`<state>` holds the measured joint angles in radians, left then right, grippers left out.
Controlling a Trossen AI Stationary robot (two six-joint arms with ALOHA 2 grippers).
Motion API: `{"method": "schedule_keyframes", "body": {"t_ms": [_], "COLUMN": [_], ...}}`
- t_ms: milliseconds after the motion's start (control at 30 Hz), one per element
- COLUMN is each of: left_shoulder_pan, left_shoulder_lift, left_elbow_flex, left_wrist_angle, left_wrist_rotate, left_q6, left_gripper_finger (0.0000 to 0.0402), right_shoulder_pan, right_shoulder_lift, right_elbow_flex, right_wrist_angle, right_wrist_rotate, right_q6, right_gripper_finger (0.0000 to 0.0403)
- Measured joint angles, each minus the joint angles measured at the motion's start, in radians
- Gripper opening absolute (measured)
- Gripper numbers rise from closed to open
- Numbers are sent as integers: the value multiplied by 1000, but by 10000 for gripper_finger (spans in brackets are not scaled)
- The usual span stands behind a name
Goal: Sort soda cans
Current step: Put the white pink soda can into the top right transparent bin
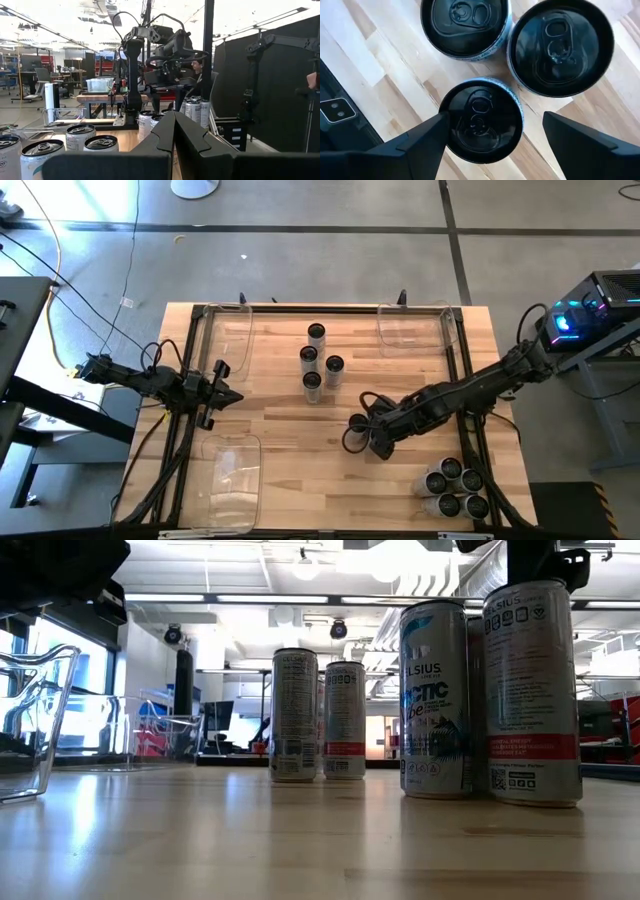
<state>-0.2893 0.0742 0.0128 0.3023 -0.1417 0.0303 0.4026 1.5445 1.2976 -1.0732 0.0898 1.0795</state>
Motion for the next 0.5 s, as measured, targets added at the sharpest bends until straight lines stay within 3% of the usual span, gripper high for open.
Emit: {"method": "schedule_keyframes", "body": {"t_ms": [500], "left_shoulder_pan": [0], "left_shoulder_lift": [0], "left_elbow_flex": [0], "left_wrist_angle": [-3], "left_wrist_rotate": [0], "left_q6": [0], "left_gripper_finger": [0], "right_shoulder_pan": [23], "right_shoulder_lift": [-50], "right_elbow_flex": [-7], "right_wrist_angle": [-10], "right_wrist_rotate": [69], "right_q6": [49], "right_gripper_finger": [316]}}
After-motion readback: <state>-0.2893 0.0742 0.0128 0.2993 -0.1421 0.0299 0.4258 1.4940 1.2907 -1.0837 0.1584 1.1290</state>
